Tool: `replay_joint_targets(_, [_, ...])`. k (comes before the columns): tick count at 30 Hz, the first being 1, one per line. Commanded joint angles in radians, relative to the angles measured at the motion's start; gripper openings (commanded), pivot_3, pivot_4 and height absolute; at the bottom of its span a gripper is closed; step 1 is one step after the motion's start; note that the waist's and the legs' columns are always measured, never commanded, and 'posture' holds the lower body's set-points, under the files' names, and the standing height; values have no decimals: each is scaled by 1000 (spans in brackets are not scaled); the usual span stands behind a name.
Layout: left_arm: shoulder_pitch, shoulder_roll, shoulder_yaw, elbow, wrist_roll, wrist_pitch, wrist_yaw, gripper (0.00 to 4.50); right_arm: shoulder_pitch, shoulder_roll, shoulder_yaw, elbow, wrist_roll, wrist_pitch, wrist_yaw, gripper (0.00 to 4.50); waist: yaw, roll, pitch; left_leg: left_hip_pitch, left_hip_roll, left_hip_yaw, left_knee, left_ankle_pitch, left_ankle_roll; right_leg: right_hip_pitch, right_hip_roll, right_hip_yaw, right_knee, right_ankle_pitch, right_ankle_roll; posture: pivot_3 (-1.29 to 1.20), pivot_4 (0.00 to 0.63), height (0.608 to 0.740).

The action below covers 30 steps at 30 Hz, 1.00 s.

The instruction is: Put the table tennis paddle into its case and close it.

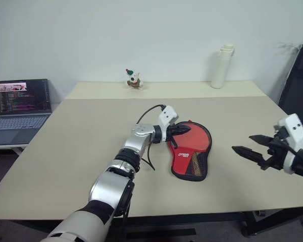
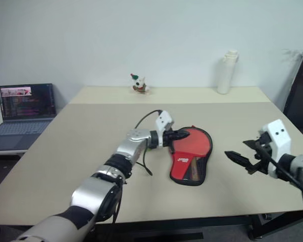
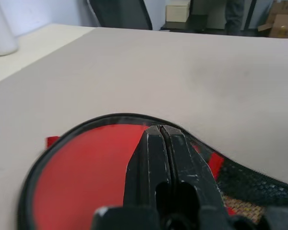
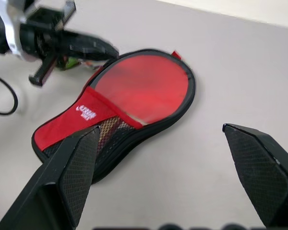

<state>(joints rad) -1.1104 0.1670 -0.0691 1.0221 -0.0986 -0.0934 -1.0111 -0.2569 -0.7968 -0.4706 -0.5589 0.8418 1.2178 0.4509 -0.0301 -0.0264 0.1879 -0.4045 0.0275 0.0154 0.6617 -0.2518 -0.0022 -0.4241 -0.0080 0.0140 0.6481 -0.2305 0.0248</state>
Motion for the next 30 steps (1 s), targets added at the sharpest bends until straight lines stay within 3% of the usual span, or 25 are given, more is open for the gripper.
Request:
replay_joint_targets(1, [84,77,36,-208,-87,77,-141,42,-45,68,94,74,-48,-53,-46,4500,-4,0,0,2,0,2,-1,0,0,0,0,1,1,0,0,0,150,740])
replay_joint_targets(8, [272,242,86,-574,-190,298,-177,42,-139,149,241,260,-138,-104,-49,4500,3,2,-1,3,2,5,0,0,0,0,0,2,2,0,-1,0,150,740])
replay_joint_targets(15, [406,311,106,-831,-247,434,-125,42,-210,201,338,475,-254,-189,-46,4500,7,2,-1,2,0,7,1,0,0,1,-8,2,0,1,0,0,150,740])
replay_joint_targets(22, [424,313,100,-890,-261,478,-82,42,-266,263,382,616,-317,-219,-28,4500,3,2,-1,3,0,10,1,0,0,2,-8,3,0,2,1,0,150,740])
replay_joint_targets(30, [421,312,92,-898,-265,483,-72,42,-290,281,408,644,-357,-217,9,4500,-2,2,-1,5,1,11,1,0,0,2,-7,3,2,2,1,0,150,740])
